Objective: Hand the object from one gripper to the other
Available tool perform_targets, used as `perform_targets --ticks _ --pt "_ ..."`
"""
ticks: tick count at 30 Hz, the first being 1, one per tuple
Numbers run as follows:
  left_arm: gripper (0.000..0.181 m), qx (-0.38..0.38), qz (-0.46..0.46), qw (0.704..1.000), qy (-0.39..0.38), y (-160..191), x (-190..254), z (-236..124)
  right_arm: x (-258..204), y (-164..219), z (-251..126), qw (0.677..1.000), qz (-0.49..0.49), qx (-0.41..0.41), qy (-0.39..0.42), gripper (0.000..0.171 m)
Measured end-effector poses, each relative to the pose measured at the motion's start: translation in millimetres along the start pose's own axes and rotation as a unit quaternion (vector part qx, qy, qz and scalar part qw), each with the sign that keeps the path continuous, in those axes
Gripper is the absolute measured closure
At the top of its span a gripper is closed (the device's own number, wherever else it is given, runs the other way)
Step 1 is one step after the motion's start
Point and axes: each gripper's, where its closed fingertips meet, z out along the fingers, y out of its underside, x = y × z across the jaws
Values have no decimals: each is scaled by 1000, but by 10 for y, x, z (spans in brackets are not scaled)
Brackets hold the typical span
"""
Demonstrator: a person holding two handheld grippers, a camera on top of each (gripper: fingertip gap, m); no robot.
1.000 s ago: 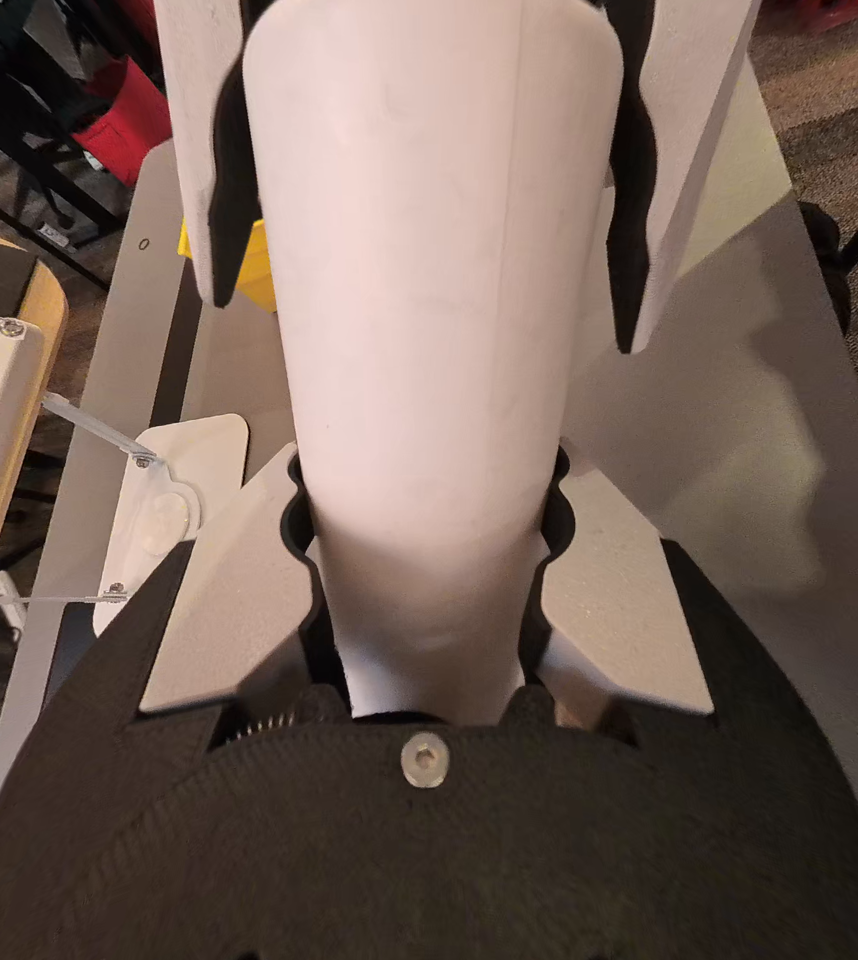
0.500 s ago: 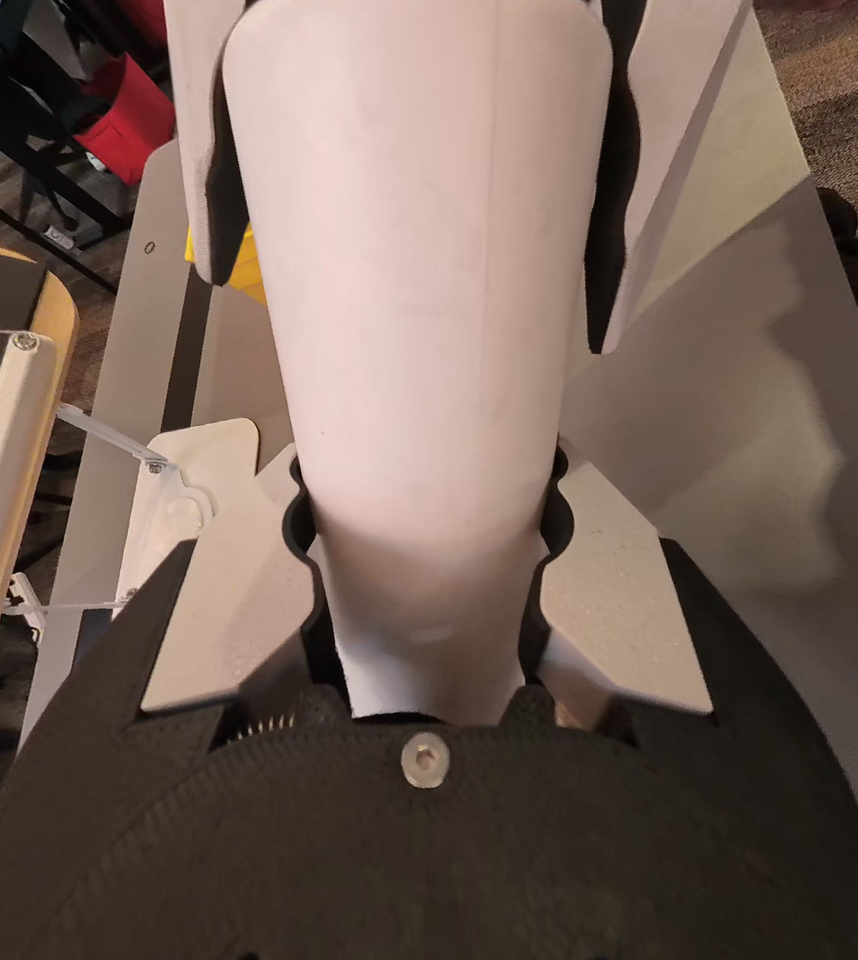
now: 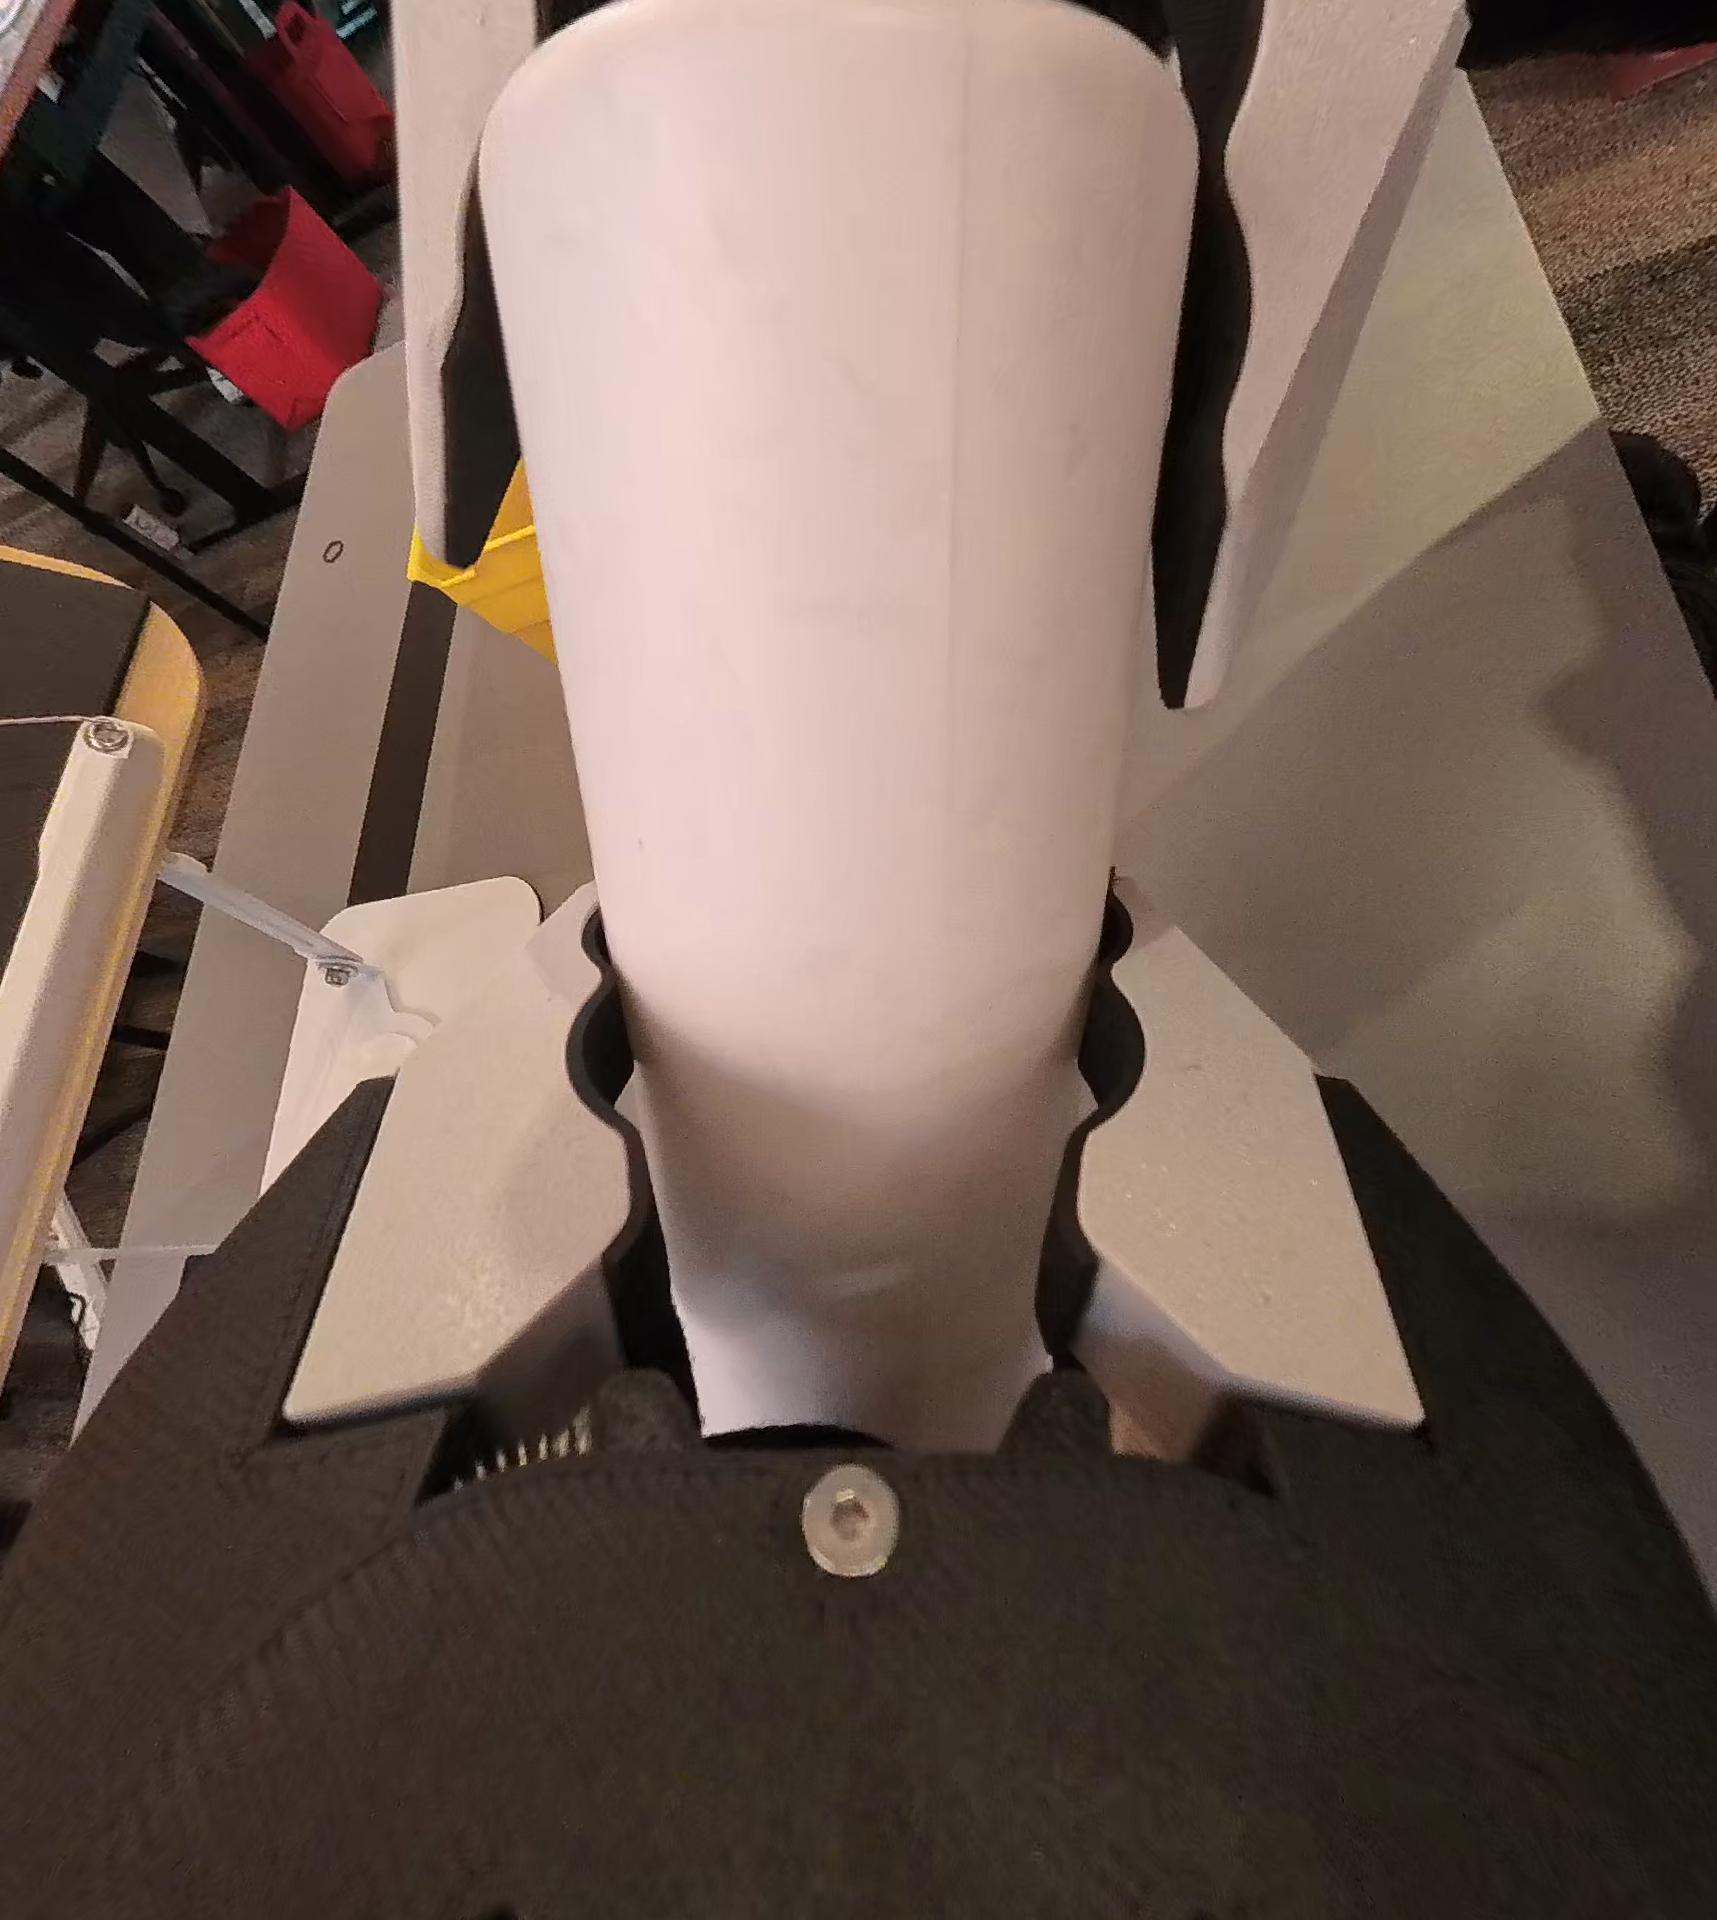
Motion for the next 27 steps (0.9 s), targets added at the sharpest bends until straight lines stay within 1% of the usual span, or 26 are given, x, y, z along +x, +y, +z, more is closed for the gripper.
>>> perform_targets --ticks 4,6,9,12,14,16,18,21,22,24,25,26,27 --pt "93 0 -8 1000 -8 23 -47 -8 42 17 -26 1000 15 8 6 80" --pt "87 0 -19 1000 -20 49 -104 -43 83 19 -65 999 27 19 11 80" --pt "77 33 -55 997 -50 19 -240 -208 178 41 -147 998 48 35 28 80" --pt "67 103 -127 981 -100 -30 -445 -521 303 40 -278 993 84 71 50 80" --pt "66 157 -193 961 -125 16 -543 -747 385 40 -386 987 109 99 64 80" --pt "62 217 -260 931 -137 110 -591 -923 459 42 -492 980 134 127 77 80" --pt "62 274 -320 899 -117 200 -554 -983 512 40 -583 972 155 152 85 80" --pt "59 331 -371 864 -84 245 -443 -808 587 -12 -714 956 191 204 93 80" --pt "55 353 -377 854 -69 194 -408 -728 611 -34 -743 948 206 224 94 80" --pt "54 406 -396 823 -34 50 -387 -593 610 -62 -742 935 233 253 85 80" --pt "50 428 -399 811 -11 -52 -366 -526 605 -64 -717 930 243 261 84 80" --pt "46 451 -400 797 -10 -141 -386 -492 586 -73 -687 926 251 270 80 80" --pt "45 492 -400 774 -12 -242 -430 -529 560 -88 -653 921 260 281 73 80"
